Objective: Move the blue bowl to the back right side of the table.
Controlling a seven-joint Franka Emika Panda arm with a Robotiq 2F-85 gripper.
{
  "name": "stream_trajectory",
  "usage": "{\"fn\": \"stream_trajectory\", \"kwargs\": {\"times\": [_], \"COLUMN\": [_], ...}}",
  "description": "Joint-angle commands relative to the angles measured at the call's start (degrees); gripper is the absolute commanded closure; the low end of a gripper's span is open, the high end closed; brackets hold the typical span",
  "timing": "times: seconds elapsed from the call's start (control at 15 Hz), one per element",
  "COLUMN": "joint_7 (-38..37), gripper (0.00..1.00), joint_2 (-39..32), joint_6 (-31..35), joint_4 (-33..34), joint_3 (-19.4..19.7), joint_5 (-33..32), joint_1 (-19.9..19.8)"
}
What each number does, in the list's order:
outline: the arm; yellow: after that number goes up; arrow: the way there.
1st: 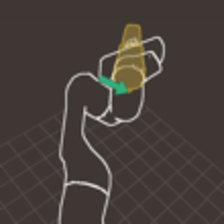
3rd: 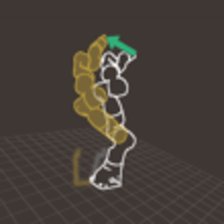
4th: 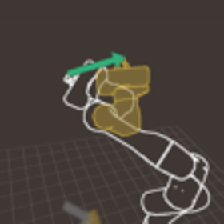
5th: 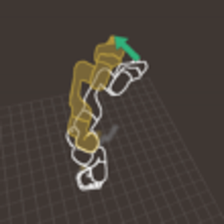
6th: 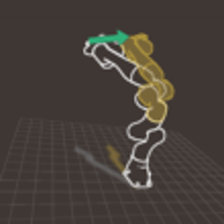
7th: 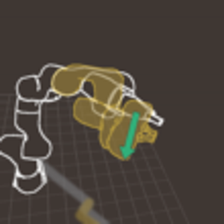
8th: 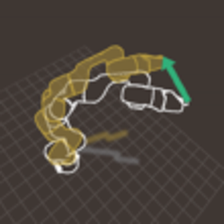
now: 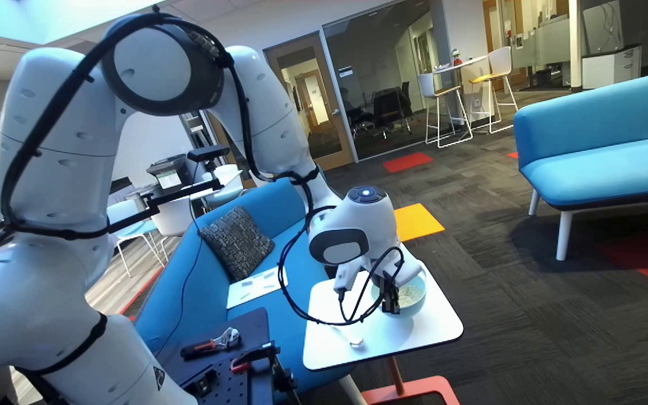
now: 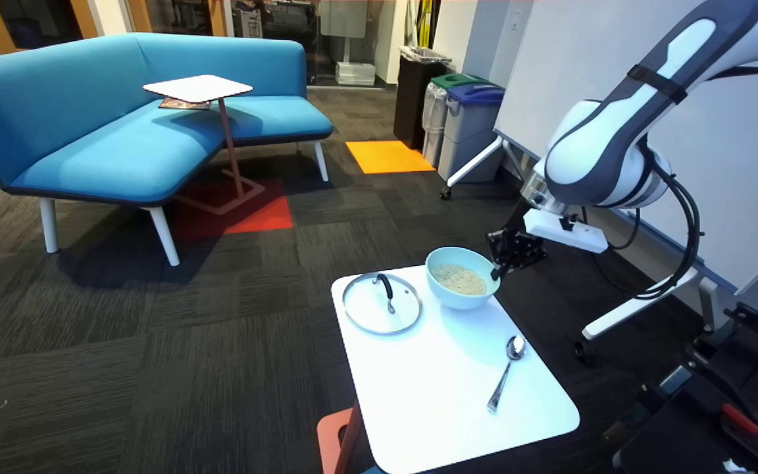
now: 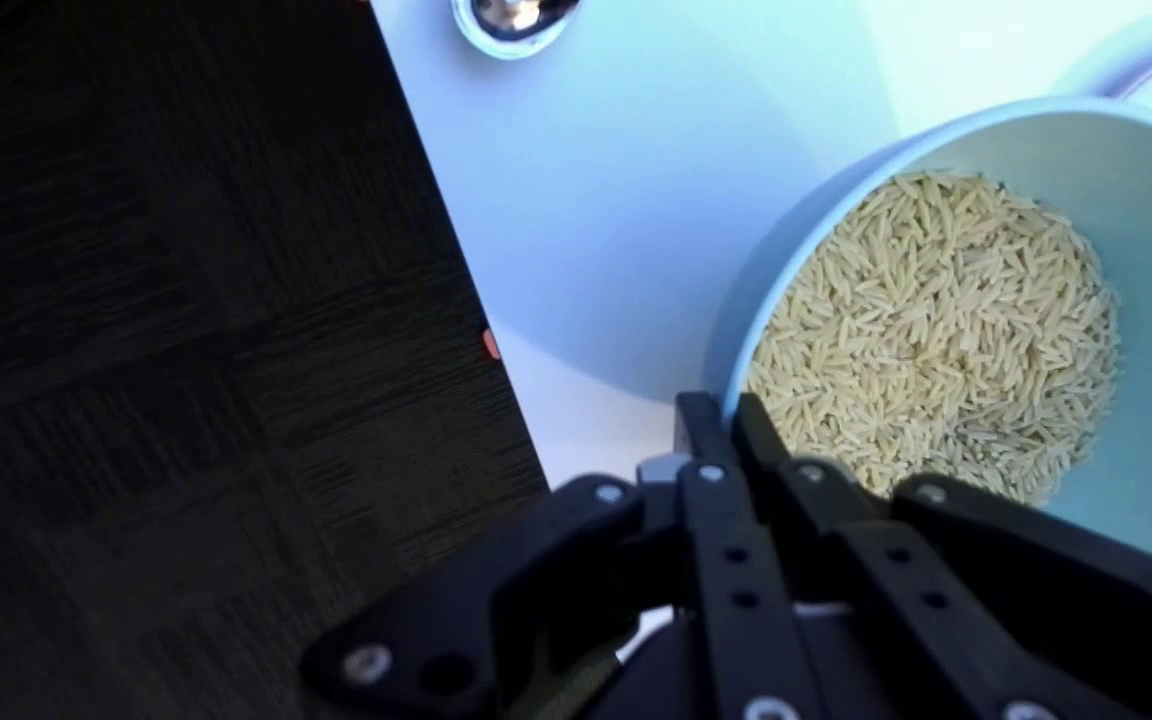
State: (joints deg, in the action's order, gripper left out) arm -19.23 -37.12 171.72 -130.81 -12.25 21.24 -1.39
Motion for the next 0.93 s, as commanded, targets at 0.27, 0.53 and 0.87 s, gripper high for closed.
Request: {"fn": "stream_trajectory", "kwargs": {"times": [0.27, 0.53, 0.87], "joint_7": [-1.13, -3.08, -4.7], "gripper": [0.99, 0.99, 0.99], "joint_2": [-1.14, -2.9, -4.53], "joint_6": [-1.31, -2.34, -4.12], "joint_4": [3.33, 5.43, 7.82], "joint_3": [1.46, 4.57, 7.23], "joint_5": [1.51, 0.91, 0.35], "joint_1": [0.95, 4.12, 7.57]}}
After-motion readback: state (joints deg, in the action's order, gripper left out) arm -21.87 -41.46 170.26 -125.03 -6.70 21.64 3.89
